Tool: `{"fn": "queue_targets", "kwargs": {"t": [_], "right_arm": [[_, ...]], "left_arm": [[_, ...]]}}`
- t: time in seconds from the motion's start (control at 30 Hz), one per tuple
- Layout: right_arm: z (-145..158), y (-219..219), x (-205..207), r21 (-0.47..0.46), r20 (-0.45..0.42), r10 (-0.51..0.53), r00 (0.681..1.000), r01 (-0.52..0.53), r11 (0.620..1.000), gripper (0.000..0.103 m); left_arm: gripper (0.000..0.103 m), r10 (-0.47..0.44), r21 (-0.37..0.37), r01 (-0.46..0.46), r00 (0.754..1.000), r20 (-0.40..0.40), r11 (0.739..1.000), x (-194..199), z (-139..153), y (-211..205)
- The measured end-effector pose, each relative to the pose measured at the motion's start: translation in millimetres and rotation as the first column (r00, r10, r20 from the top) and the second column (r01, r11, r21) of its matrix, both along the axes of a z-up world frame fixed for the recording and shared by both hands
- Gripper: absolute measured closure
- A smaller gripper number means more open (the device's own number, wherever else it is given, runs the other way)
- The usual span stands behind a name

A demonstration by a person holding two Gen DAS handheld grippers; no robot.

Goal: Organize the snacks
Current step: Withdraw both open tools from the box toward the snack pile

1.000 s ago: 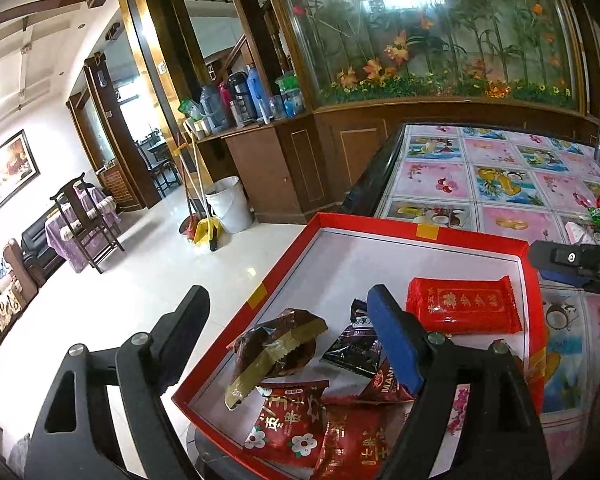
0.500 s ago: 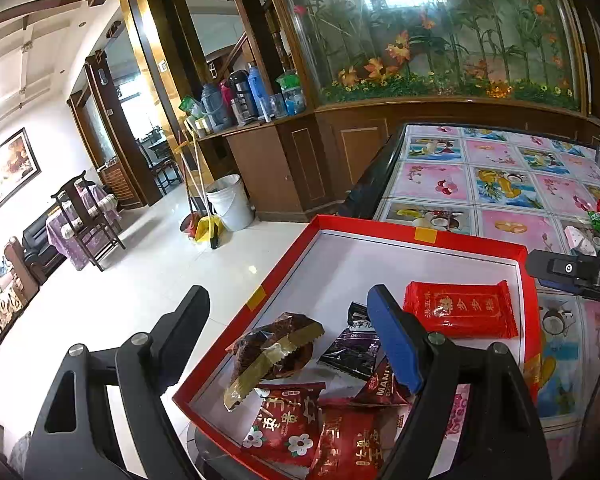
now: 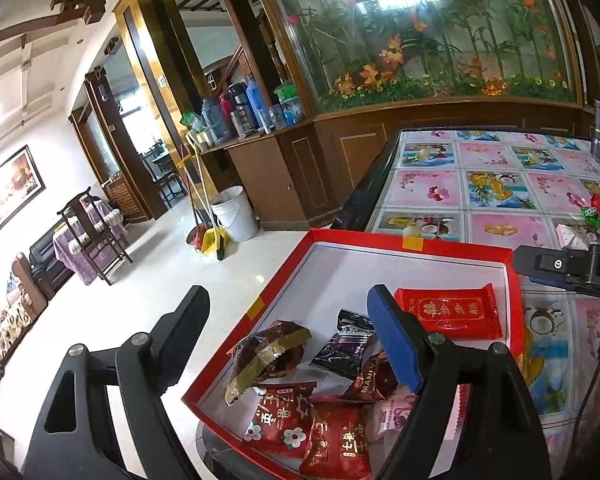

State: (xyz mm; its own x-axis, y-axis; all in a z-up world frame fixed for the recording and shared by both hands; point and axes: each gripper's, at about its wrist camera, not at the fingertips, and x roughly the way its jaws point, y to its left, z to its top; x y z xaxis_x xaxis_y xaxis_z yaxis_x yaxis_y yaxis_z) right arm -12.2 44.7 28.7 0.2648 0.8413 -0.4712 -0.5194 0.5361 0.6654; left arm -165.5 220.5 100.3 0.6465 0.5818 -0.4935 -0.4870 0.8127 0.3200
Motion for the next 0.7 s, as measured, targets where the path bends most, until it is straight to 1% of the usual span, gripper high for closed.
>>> {"fn": "queue_targets", "kwargs": {"t": [0.4, 0.7], "right_arm": [[9.1, -4.6, -4.7, 0.037, 0.013, 0.013, 1.000, -0.013, 0.999, 0.035], [11.6, -5.4, -6.0, 0.046, 0.013, 0.018, 1.000, -0.018, 0.999, 0.035]], "left_arm": [[0.021, -0.018, 0.048, 0.018, 1.000, -0.002, 0.999, -0.9, 10.5, -19.3], [0.020, -0.021, 0.061, 0.020, 1.000, 0.004, 0.998, -1.3, 14.8, -22.6]]}}
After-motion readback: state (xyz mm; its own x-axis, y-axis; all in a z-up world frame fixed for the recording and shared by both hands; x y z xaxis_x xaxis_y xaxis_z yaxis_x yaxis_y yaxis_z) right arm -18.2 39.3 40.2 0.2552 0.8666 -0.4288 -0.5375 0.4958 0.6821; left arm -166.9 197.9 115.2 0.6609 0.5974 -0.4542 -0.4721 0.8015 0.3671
